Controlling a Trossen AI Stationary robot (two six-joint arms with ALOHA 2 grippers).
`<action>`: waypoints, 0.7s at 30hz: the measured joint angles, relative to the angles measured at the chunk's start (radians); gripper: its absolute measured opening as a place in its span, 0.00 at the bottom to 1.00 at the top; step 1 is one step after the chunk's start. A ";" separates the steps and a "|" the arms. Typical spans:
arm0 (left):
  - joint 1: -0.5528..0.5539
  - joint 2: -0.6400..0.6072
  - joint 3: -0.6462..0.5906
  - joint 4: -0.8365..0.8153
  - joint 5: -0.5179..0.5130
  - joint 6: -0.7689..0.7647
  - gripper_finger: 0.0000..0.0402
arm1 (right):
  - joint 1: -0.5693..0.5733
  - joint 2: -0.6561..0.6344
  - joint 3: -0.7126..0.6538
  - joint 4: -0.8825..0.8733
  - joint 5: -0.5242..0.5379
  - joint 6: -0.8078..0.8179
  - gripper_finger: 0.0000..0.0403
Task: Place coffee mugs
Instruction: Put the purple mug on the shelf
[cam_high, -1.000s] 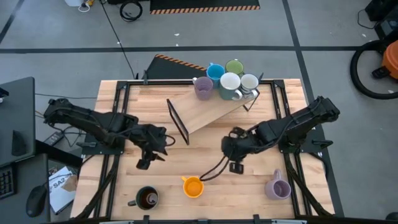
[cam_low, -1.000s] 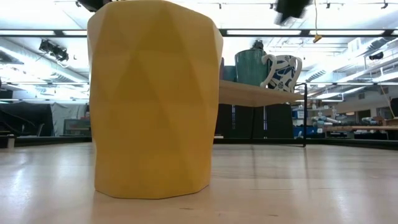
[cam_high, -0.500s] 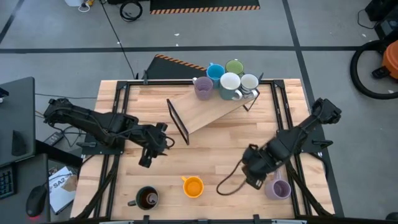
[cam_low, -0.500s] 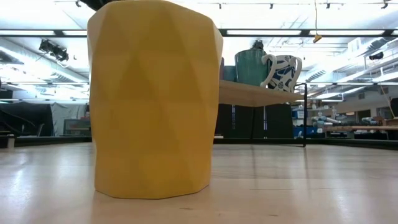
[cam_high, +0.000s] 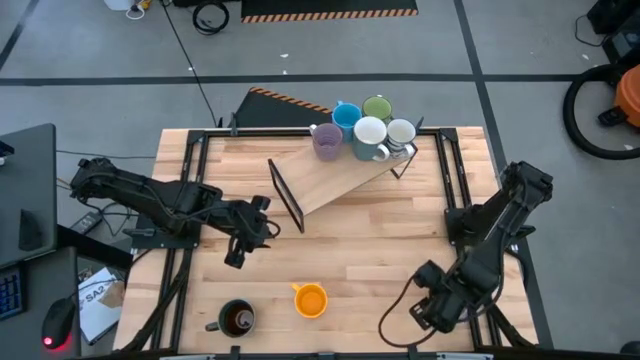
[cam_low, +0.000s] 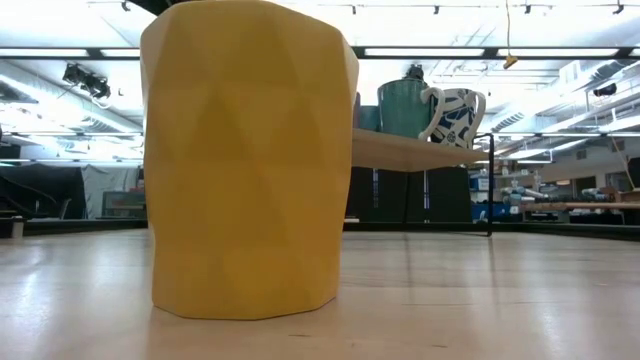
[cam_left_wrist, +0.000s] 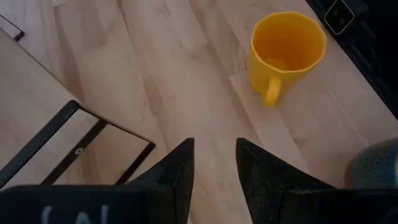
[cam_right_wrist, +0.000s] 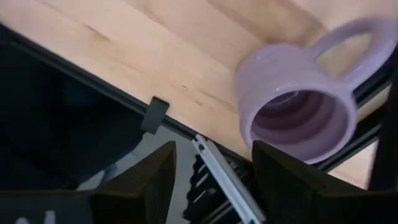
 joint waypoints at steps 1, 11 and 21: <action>0.000 0.000 0.000 0.000 0.000 0.001 0.31 | 0.006 0.000 -0.022 0.026 -0.007 0.023 0.54; 0.000 0.000 0.000 0.005 0.000 0.003 0.31 | 0.029 0.001 -0.156 0.086 -0.072 0.116 0.54; 0.000 0.000 0.000 0.003 0.000 -0.002 0.31 | 0.027 0.001 -0.298 0.242 -0.044 0.044 0.42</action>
